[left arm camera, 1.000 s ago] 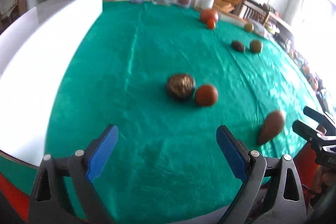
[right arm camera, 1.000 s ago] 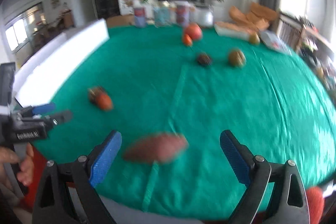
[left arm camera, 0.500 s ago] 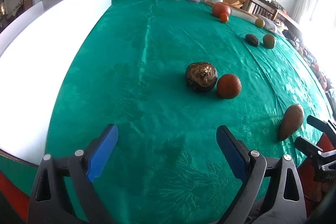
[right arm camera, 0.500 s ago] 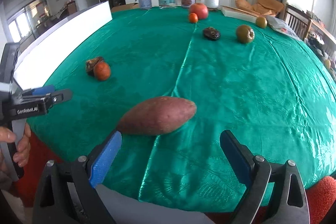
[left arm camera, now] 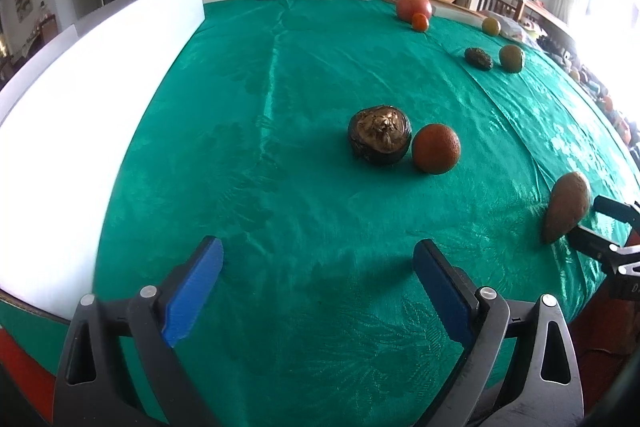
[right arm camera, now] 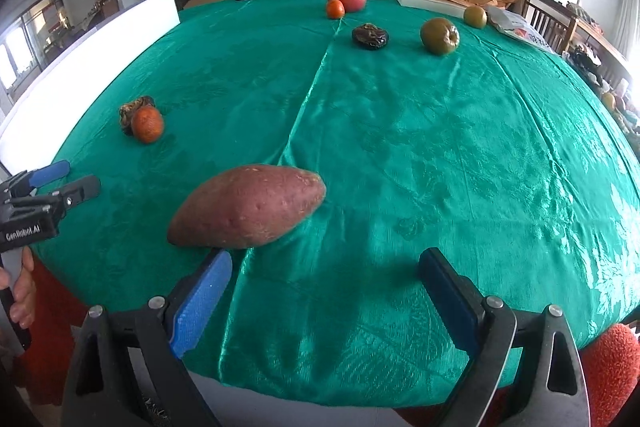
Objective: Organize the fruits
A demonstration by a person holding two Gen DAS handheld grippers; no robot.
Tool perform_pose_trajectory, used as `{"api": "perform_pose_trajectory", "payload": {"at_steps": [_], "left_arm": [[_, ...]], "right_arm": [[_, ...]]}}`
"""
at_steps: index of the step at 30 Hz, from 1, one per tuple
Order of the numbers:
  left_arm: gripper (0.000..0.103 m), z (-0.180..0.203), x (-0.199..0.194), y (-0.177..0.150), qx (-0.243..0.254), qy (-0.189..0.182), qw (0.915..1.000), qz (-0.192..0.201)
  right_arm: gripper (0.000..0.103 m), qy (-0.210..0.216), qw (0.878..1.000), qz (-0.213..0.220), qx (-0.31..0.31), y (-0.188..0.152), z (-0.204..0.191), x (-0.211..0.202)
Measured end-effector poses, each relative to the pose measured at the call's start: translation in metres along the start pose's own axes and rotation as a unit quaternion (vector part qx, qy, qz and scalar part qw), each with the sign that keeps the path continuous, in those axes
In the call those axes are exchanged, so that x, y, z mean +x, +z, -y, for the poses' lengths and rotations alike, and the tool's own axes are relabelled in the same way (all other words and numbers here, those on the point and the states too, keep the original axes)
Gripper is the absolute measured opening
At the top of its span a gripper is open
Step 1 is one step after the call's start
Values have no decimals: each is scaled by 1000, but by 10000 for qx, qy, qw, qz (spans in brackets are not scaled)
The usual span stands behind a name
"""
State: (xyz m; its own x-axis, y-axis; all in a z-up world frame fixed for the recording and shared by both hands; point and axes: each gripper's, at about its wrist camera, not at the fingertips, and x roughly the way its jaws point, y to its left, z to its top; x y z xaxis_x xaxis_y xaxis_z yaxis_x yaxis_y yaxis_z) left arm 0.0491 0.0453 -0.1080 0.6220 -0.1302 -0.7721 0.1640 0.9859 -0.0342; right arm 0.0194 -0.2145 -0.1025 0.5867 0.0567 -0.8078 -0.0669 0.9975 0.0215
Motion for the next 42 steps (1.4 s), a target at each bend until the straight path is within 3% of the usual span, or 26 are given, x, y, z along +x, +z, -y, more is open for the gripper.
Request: {"api": "perform_pose_trajectory", "payload": {"at_steps": [13,21,31,38,42], "left_arm": [[97,1,0,-2,75,63,10000,2],[98,1,1,-1,76,63,10000,9],[98,-1,1,-1,40,32,10000,25],[98,-15,-3,1,-405,-359,9985,95],[98,-16,-3,4,-449,-404,9981,77]], "right_arm": [[95,-176,9993,86,312,50,19,34],[95,-15,9988,263,402,26,19,18],[95,89,9981,485,378,24,13,12],[95,97,9977,614,284,23,6,7],[95,135,9979,560,310,21,8,10]]}}
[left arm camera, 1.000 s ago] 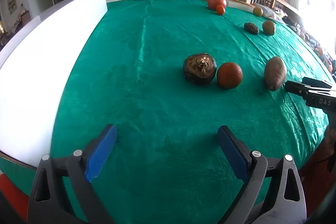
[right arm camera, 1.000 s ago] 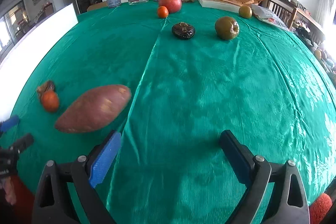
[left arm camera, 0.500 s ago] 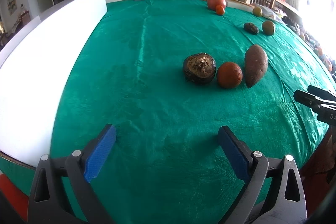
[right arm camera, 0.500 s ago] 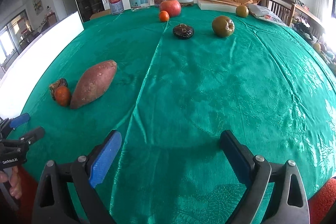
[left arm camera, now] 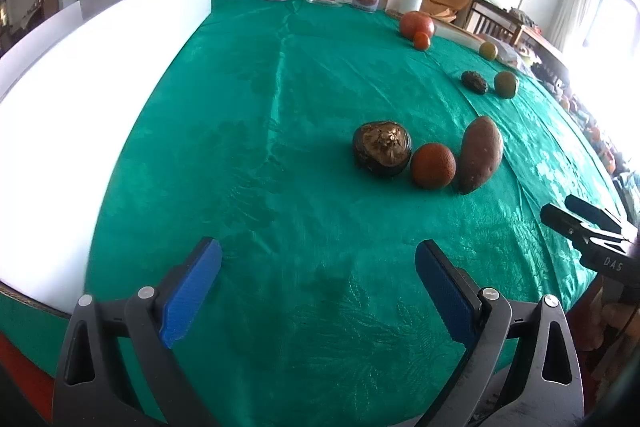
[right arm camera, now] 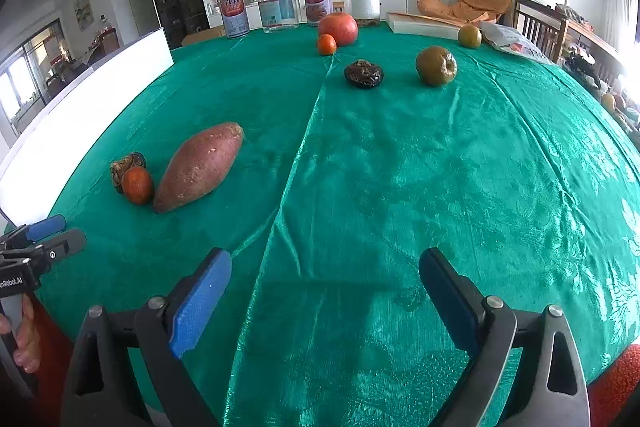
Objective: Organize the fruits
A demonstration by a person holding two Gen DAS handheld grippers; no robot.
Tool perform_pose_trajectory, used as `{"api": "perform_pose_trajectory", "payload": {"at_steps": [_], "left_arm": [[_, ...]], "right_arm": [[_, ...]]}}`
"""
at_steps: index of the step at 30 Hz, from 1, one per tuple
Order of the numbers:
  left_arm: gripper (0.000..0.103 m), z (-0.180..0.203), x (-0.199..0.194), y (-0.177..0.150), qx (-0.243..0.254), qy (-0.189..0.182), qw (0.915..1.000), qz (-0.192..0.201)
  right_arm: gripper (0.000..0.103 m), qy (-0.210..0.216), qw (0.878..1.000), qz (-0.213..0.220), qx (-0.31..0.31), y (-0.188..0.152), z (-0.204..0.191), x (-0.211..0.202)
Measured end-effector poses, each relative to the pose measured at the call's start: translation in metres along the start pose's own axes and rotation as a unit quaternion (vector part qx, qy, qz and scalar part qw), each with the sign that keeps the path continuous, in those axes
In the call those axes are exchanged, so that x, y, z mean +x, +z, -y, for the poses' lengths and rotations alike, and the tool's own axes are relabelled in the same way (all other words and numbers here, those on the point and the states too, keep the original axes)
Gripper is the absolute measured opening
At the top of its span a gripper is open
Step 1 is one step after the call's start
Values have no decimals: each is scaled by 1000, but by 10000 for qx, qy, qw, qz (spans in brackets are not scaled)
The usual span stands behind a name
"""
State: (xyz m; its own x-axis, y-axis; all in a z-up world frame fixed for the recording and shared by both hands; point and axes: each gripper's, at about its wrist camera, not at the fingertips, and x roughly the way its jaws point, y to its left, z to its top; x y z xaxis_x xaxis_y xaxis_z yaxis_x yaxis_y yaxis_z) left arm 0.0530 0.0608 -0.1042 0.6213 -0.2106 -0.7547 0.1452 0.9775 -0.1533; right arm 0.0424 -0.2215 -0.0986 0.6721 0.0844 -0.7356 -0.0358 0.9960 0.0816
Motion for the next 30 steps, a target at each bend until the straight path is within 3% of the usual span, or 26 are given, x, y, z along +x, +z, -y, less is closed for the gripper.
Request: {"api": "perform_pose_trajectory", "payload": {"at_steps": [5,11,17,19,23,26,27,28,30], "left_arm": [[98,3,12,18,58,-41,9998,-199],[98,13,35,35,568,387,9966,-464],[96,31,48,46,938,275,9939,-504],[84,35,49,48,960,220,9942,-431],[77,39,51,53,946,192,9946,-381],[63,44,52,55,968,125,9948,-303],[49,46,52,56,995,84,9946,-273],[43,48,52,57,1027,112,9943,-251],[43,47,52,59,989,228,9945,-249]], "right_arm": [[95,87,9999,-30,114,0,4,3],[95,170,9998,72,75,1,1,-2],[95,198,9997,108,125,0,4,-4],[95,197,9996,114,147,1,5,-5],[95,178,9996,146,172,1,7,-7],[95,176,9995,116,229,0,9,-5],[95,180,9995,101,255,0,10,-4],[95,183,9994,91,274,1,11,-4],[95,174,9994,77,287,1,12,-3]]}}
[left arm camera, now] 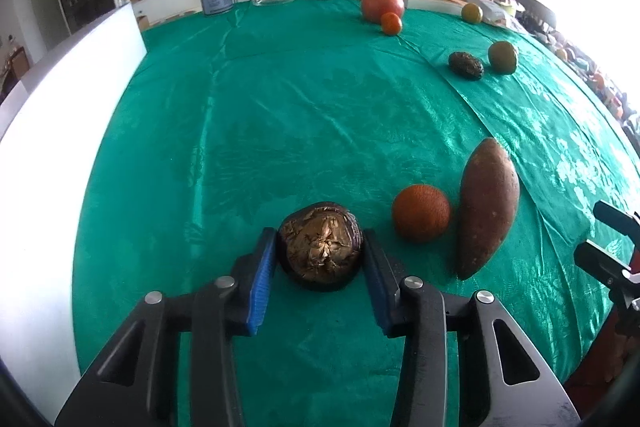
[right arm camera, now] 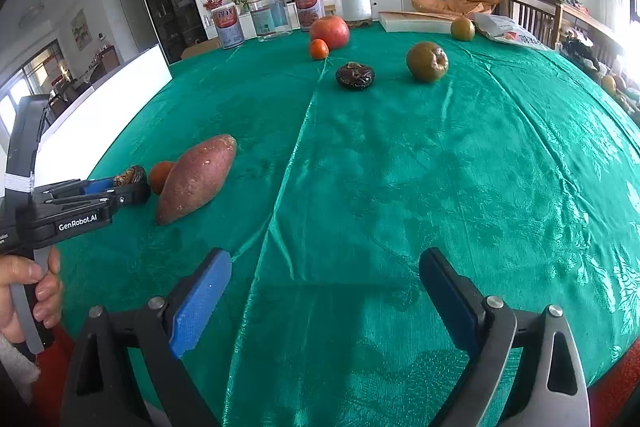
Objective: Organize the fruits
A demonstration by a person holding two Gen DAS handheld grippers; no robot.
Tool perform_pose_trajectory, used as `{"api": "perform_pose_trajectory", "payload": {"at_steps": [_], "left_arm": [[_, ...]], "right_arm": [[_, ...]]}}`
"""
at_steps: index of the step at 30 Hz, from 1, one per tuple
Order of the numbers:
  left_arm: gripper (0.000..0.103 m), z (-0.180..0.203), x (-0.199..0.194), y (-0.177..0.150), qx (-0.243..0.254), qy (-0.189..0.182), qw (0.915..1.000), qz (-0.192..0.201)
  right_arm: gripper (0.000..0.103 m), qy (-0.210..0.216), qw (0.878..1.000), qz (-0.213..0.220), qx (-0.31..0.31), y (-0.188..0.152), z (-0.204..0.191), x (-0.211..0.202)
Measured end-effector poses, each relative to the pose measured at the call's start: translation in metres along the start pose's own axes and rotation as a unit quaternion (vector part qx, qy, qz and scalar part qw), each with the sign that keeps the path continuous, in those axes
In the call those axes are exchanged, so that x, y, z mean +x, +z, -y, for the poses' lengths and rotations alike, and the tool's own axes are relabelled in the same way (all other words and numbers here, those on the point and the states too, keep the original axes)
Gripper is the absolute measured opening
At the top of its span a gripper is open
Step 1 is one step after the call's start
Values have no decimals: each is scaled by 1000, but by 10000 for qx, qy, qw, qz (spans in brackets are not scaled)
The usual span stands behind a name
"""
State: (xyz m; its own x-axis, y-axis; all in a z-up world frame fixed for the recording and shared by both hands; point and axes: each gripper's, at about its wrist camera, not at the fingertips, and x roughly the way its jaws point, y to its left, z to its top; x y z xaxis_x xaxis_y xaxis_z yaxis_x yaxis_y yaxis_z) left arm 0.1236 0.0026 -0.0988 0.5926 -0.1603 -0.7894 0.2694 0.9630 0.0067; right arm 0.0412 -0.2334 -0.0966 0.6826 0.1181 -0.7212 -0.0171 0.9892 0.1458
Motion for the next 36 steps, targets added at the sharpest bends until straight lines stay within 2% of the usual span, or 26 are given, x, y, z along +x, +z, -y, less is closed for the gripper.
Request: {"api": "perform_pose_trajectory", "payload": {"at_steps": [6,9,11,12,13,17,20,23,26,28,33,35,36], "left_arm": [[43,-42,5,6,-568,409,9975,-45],[43,-60,5,4,-751,370,9965,-22],[52,-65,4,2,-827,322,9961,13],[71,-67,3,-1,-868,285,9958,17],[84,-68,1,-5,-909,261,9955,33],[88,-71,-4,-15,-998,220,9947,141],[89,-67,1,-12,-841,379,9957,58],[92,-60,3,-12,-700,498,9963,11],[94,-60,4,-13,-709,494,9963,20],[94,-60,4,-14,-710,495,9962,27],[94,-60,4,-14,-701,494,9963,28],[94,-60,4,-14,-702,494,9963,28],[94,-60,4,-14,-702,493,9963,28]], "right_arm": [[95,-55,9999,6,115,0,7,-1],[95,-62,9998,-51,204,0,9,3],[95,-66,9998,-58,199,0,8,4],[95,-75,9998,-53,175,0,7,3],[95,-80,9998,-46,150,0,6,3],[95,-98,9999,2,137,1,7,2],[95,34,9990,-56,446,10,22,4],[95,236,9950,-154,959,39,59,15],[95,-69,9920,-422,1188,84,100,37],[95,-301,9932,-441,1038,121,118,54],[94,-344,9950,-501,790,191,129,101],[90,-346,9947,-521,819,213,129,117],[83,-346,9943,-544,849,221,130,123]]}}
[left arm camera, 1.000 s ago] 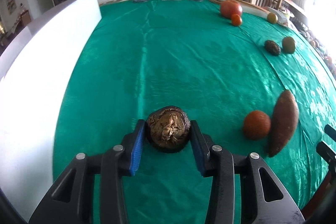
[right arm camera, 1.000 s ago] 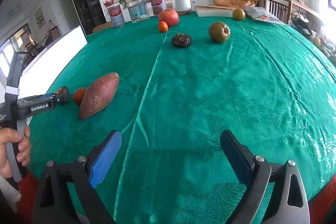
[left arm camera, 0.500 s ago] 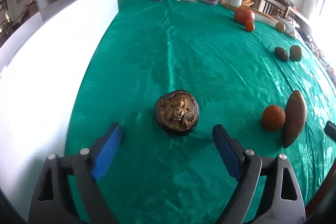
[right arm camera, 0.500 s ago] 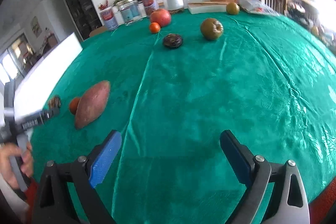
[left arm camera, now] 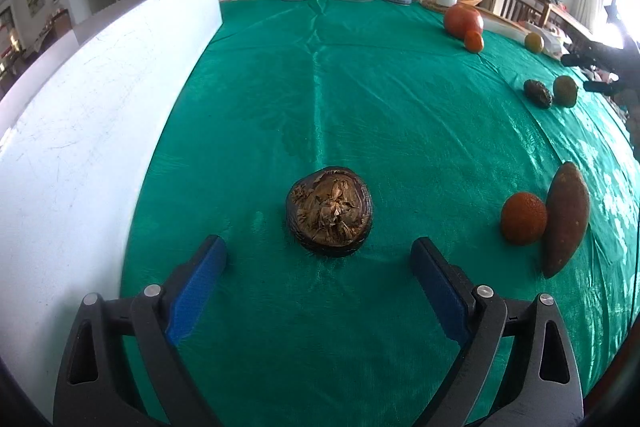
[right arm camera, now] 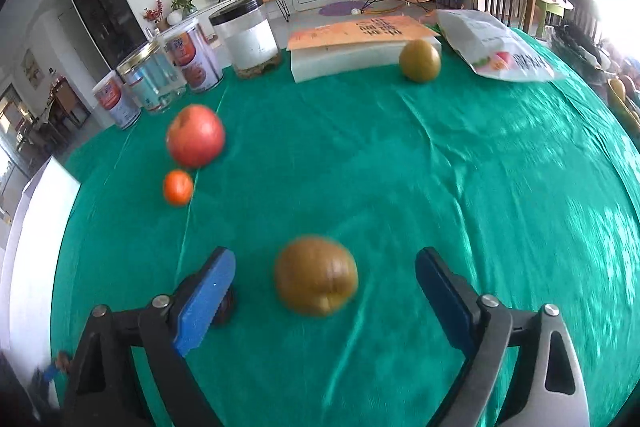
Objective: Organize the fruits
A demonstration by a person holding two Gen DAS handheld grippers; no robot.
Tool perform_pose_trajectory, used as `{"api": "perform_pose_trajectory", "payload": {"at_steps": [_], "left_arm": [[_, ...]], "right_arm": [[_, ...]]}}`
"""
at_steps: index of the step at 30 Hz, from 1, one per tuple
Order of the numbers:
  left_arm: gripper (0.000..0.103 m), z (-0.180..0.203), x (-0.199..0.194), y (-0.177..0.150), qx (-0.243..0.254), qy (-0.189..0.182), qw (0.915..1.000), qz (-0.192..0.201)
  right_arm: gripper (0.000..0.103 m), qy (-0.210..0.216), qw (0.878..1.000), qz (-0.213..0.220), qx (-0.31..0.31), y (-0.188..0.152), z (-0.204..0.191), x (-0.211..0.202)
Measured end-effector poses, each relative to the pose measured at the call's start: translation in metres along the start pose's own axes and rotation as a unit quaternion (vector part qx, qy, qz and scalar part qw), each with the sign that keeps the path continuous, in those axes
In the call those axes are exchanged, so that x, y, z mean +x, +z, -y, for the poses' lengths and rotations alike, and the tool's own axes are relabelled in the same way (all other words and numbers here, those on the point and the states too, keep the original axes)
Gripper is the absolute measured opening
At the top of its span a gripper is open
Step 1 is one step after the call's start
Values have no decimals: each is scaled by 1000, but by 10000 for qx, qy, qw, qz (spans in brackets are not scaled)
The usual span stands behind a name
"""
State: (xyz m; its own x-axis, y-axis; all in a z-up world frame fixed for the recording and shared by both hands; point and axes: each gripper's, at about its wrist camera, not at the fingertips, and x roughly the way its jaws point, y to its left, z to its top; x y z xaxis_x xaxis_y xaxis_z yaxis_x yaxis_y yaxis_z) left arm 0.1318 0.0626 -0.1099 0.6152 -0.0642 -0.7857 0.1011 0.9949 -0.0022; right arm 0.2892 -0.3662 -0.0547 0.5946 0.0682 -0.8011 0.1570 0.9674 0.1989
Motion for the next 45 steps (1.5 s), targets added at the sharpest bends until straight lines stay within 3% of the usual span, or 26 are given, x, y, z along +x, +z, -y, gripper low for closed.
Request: {"api": "perform_pose_trajectory", "payload": {"at_steps": [1,3,4,11,18,21,27,32,34,38,42,45], "left_arm": [[94,0,0,0,1,0,10000,0],[94,0,0,0,1,-2,10000,0],[94,0,0,0,0,-2,10000,2],[95,0,0,0,0,1,10000,2],[95,0,0,0,3,5,10000,4],[95,0,0,-1,3,2,10000,4],[95,0,0,-1,5,1,10000,5],[95,0,0,-1,6,2,10000,5],[95,0,0,-1,6,2,10000,5],[95,0,0,-1,7,2,10000,6],[95,0,0,-1,7,2,10000,7],[95,0,0,-1,8,3,10000,6]], "right_arm": [[67,1,10000,-85,38,7,0,6],[46,-72,9988,-477,79,13,1,22],[43,124,9982,-561,160,11,4,24],[42,349,9962,-680,-409,-30,-2,-15],[42,207,9931,-827,-808,-61,-6,-30],[43,98,9933,-701,-911,-63,-10,-30],[56,-149,9909,-722,-1122,-59,-16,-17],[56,-198,9924,-697,-996,-56,-10,-8],[49,-82,9942,-695,-820,-54,-3,-4],[49,79,9964,-632,-558,-53,5,-5],[49,382,9913,-1015,-750,-61,-6,-21],[49,484,9761,-1594,-1398,-74,-31,-39]]}}
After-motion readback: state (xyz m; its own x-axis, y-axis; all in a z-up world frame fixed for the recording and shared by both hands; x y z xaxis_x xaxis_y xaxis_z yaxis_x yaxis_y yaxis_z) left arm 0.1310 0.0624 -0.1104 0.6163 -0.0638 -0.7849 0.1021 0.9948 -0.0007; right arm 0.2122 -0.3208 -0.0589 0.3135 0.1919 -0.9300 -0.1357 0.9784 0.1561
